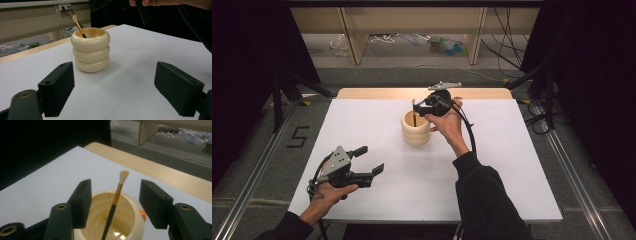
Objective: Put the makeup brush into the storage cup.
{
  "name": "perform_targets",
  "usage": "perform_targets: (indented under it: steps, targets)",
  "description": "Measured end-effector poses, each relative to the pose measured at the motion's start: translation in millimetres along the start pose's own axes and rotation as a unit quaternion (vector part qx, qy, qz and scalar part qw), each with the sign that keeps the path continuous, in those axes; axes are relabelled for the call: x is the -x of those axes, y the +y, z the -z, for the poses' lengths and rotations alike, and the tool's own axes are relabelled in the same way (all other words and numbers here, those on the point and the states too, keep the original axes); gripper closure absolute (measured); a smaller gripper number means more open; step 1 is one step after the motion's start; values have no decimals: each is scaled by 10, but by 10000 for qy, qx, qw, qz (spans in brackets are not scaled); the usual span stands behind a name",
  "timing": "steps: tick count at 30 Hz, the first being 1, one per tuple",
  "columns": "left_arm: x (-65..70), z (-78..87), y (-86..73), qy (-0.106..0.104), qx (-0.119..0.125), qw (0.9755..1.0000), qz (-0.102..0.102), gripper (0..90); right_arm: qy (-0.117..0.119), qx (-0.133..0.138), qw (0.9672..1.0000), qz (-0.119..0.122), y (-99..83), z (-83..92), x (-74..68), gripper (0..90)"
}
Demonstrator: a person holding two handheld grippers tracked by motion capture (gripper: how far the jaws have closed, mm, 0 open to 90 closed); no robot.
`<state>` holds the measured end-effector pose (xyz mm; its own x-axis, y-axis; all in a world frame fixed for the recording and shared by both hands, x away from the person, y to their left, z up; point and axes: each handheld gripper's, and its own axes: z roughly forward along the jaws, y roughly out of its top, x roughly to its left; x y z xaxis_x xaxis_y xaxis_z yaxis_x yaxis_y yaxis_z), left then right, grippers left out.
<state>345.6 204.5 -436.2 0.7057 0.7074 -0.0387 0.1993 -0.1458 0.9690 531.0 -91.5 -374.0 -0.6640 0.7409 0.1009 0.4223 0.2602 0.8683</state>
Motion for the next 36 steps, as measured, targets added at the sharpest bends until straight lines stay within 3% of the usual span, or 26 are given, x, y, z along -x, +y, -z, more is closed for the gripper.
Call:
perform_targets:
  steps: [13,15,16,19,23,26,29,31,36]
  targets:
    - [-5,1,2,28,23,10000,8,161,-32,321,9994,95,-12,350,10,255]
    - [-31,0,11,57,78,9998,-152,160,-87,385,9991,176,-6,428,-1,242]
    - [-15,-5,6,19,87,10000,-24,161,-111,441,9987,223,1,483,-18,238]
    - [-11,3,3,52,42,10000,14,161,-105,615,9974,347,-1,600,-43,235]
    - [-19,7,6,71,59,10000,0,161,64,719,9971,253,-94,747,-29,226]
    - [-26,7,6,74,54,10000,4,161,71,796,9964,278,-187,834,1,224]
    - [-28,7,11,76,59,10000,-22,161,-18,703,9970,314,-251,919,32,204]
    - [-26,11,14,88,86,9999,16,161,-35,865,9958,306,-283,969,48,213]
    - [-34,20,16,111,119,9998,68,161,20,907,9953,337,-390,1073,43,187]
